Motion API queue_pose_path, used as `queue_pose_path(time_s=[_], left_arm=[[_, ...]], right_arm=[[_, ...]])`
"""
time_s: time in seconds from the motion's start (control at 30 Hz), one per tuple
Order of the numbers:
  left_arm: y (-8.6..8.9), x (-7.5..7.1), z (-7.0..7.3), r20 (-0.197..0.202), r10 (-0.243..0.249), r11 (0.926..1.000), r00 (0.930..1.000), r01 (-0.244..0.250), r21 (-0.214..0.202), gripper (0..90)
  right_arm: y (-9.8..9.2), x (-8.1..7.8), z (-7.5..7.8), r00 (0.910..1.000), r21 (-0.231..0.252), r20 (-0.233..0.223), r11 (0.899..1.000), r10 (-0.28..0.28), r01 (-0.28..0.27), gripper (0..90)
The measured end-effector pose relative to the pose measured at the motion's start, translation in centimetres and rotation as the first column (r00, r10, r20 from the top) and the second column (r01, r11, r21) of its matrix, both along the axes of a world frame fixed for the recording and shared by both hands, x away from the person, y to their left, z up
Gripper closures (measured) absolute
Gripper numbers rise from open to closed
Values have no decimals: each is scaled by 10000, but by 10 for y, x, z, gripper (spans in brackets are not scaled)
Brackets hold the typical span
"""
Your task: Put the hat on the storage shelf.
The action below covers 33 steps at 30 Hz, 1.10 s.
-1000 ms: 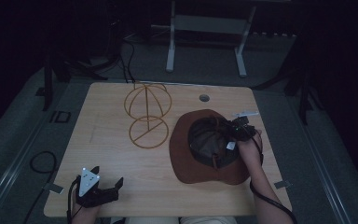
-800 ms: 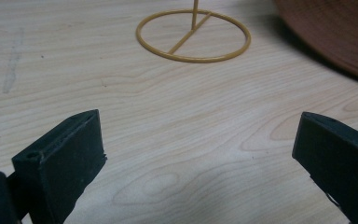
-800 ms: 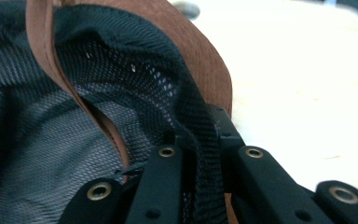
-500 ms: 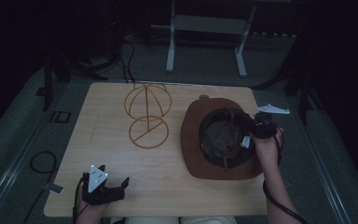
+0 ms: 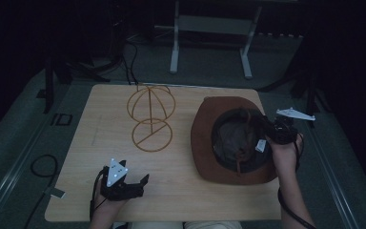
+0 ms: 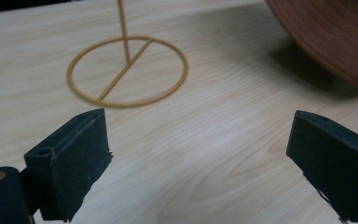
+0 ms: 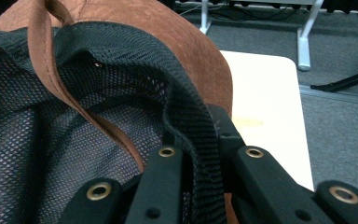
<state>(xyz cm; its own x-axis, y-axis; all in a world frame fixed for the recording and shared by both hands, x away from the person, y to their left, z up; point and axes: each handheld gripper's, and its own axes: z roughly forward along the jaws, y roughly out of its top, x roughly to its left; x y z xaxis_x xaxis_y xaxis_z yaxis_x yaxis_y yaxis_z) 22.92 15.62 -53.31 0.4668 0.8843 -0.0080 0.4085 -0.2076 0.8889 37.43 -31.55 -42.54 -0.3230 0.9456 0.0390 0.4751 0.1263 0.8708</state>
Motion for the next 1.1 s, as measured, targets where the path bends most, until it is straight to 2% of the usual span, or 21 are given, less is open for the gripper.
queue_pose_path(time_s=[0.1,0.2,0.3,0.47,0.67,0.77,0.87,0.93,1.0,1.1], left_arm=[[-13,6,6,-72,-300,9994,9995,301,159,61],[-24,14,12,-187,-574,9982,9982,576,137,61],[-38,20,15,-112,-662,9965,9977,666,504,65],[-53,29,22,-80,-909,9936,9958,912,671,65],[-68,42,30,-239,-1383,9900,9901,1389,250,66],[-78,46,37,-181,-1638,9860,9863,1642,287,66],[-89,53,48,-110,-1929,9811,9812,1930,113,81],[-93,56,52,-53,-1943,9809,9809,1943,62,81],[-104,64,62,-17,-2105,9775,9776,2104,-166,81],[-118,72,70,168,-2235,9747,9746,2235,25,82]], right_arm=[[-1,-2,-2,10000,-60,-2,10000,-18,18,843],[-3,-4,-4,10000,-8,-15,10000,-32,32,843],[-4,-7,-5,10000,88,-1,10000,-29,29,843],[-4,-11,-5,10000,192,39,9998,77,-78,843],[0,-13,-5,9999,198,44,9997,155,-156,842],[3,-14,-5,9998,182,87,9997,171,-173,842],[7,-15,-5,9996,152,112,9995,262,-263,842],[8,-15,-4,9995,152,115,9995,290,-291,841],[11,-16,-2,9993,182,138,9992,355,-358,841],[13,-17,-1,9990,124,186,9990,416,-418,841]])
